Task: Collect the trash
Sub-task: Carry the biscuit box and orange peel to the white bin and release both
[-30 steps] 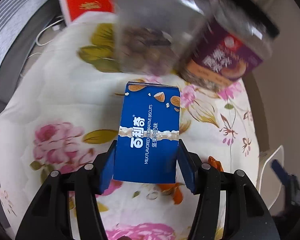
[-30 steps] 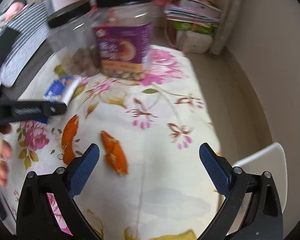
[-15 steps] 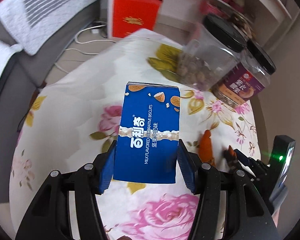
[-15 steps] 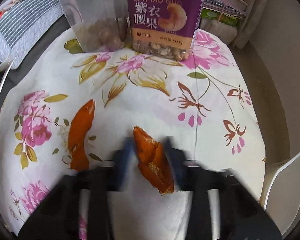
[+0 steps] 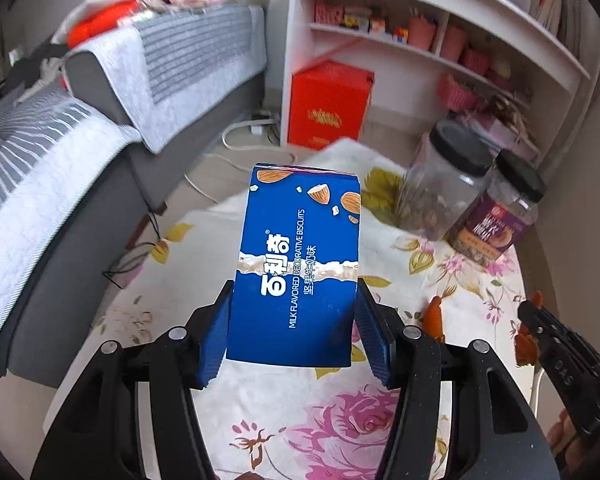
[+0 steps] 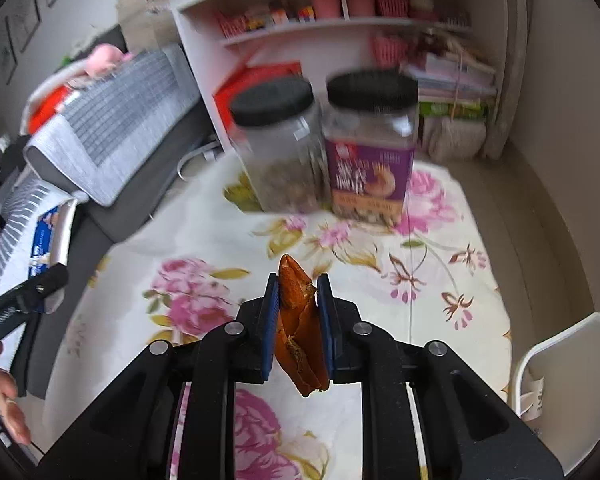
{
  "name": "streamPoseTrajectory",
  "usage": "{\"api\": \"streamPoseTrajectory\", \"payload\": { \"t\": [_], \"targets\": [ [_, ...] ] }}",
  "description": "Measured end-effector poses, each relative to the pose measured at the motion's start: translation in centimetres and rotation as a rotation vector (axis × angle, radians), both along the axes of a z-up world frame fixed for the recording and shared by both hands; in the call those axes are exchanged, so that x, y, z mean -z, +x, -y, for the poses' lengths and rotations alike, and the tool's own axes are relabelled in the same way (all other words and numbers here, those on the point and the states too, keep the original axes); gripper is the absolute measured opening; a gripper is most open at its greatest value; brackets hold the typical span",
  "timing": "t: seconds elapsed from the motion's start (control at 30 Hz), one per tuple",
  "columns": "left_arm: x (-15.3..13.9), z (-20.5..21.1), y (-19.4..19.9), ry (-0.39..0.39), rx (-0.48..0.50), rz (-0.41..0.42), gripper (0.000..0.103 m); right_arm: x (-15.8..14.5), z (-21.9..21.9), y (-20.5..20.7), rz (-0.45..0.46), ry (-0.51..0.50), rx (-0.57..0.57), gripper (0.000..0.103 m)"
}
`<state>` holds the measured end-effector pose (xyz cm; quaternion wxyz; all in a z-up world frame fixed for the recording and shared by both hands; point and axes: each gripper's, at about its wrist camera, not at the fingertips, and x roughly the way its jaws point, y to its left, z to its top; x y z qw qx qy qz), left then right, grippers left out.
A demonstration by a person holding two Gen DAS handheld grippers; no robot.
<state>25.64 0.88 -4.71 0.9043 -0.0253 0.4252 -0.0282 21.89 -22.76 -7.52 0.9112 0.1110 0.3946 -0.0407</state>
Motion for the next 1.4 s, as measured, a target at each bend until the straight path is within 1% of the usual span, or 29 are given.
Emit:
{"api": "streamPoseTrajectory", "payload": {
  "t": [0.1, 0.3, 0.43, 0.5, 0.6, 0.9, 1.13, 1.4],
  "targets": [
    [-1.0, 0.4, -1.9, 0.03, -0.017, 0.054, 0.057, -1.9, -0.8, -1.7, 0.063, -0.024, -0.011, 0.018],
    [-2.0, 1.4, -5.3, 0.076, -0.043, 0.129, 0.057, -3.9, -1.8, -5.3, 0.149, -0.063, -0.018, 0.018],
    [-2.5, 2.1, -7.3, 0.1, -0.062, 0.172, 0.057, -4.7, -1.8, -7.1, 0.187, -0.098, -0.009, 0.018],
    [-2.8, 2.4, -8.0, 0.098, -0.065, 0.181, 0.057, -4.9, -1.7, -7.8, 0.197, -0.113, -0.004, 0.018],
    [-3.2, 3.0, -9.1, 0.096, -0.061, 0.192, 0.057, -5.0, -1.0, -8.6, 0.198, -0.111, 0.005, 0.018],
    [-4.1, 6.7, -11.3, 0.105, -0.003, 0.215, 0.057, -5.7, 1.4, -11.2, 0.222, -0.13, 0.038, 0.018],
    [-4.6, 10.3, -12.7, 0.117, 0.064, 0.238, 0.057, -6.2, 4.2, -13.2, 0.238, -0.146, 0.099, 0.018],
    [-5.0, 15.3, -14.5, 0.12, 0.159, 0.255, 0.057, -6.6, 8.2, -15.8, 0.239, -0.164, 0.18, 0.018]
  ]
}}
